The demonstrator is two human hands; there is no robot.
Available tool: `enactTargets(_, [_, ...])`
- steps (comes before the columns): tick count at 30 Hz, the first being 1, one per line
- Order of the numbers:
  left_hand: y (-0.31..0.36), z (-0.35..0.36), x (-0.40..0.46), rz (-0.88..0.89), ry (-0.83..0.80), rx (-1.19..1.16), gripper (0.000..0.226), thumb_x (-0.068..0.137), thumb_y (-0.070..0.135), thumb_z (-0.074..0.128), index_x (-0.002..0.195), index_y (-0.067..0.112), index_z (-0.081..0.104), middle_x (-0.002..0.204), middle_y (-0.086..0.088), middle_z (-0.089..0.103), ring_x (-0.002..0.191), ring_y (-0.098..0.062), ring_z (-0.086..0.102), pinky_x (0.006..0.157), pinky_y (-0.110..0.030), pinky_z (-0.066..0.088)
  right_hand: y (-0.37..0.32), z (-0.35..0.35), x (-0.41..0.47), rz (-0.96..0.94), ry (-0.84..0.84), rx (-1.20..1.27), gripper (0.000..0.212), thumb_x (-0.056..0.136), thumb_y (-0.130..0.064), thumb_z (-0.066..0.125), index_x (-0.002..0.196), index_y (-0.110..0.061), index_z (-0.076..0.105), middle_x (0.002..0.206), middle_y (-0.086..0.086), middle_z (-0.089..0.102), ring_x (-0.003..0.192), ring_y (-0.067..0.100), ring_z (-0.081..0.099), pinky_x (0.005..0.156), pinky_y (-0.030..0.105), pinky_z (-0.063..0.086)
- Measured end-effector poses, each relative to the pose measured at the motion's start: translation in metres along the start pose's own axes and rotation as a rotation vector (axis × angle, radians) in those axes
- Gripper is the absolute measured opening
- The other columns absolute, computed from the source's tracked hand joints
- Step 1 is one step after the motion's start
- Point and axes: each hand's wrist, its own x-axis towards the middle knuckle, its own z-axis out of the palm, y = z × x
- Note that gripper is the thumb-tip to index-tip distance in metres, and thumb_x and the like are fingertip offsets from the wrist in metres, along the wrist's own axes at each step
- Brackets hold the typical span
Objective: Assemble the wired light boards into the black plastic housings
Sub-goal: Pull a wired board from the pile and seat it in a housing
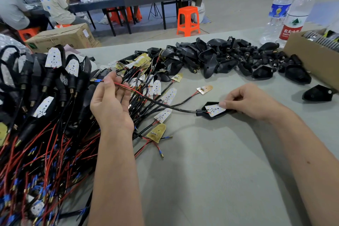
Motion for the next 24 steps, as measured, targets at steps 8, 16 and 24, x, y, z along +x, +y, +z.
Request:
enactTargets(8, [0.0, -0.007, 0.006, 0.018, 0.051, -0.022, 0.015, 0.104, 0.022, 0.059, 0.098, 0.013, 0.068, 0.081, 0.001, 0.076, 0.061, -0.01, 0.062, 0.057, -0.02, 0.05, -0.006, 0.004, -0.004, -0.043, -0.081, 0.101, 0.016, 0.079, -0.026, 0.088, 0.074, -0.016, 0.077, 0.063, 0.007, 0.067, 0.052, 0.013, 0.055, 0.048, 0.02, 0.045])
enactTargets(16, [-0.005, -0.009, 0.007, -0.03, 0.013, 0.153, 0.017, 0.101, 0.013, 0.063, 0.109, 0.005, 0.075, 0.083, 0.001, 0.064, 0.053, -0.007, 0.05, 0.047, -0.018, 0.039, -0.015, 0.004, -0.007, -0.096, -0.185, 0.155, 0.033, 0.065, -0.042, 0.088, 0.092, -0.025, 0.081, 0.083, 0.013, 0.073, 0.068, 0.013, 0.061, 0.065, 0.03, 0.051])
enactTargets(24, [-0.008, -0.005, 0.003, -0.014, -0.112, 0.324, 0.009, 0.098, 0.01, 0.067, 0.094, 0.013, 0.075, 0.079, 0.002, 0.076, 0.067, -0.01, 0.071, 0.056, -0.019, 0.052, -0.022, 0.014, 0.0, -0.157, 0.108, 0.105, 0.036, 0.083, -0.057, 0.077, 0.081, -0.021, 0.077, 0.075, 0.017, 0.067, 0.067, 0.017, 0.051, 0.07, 0.034, 0.042])
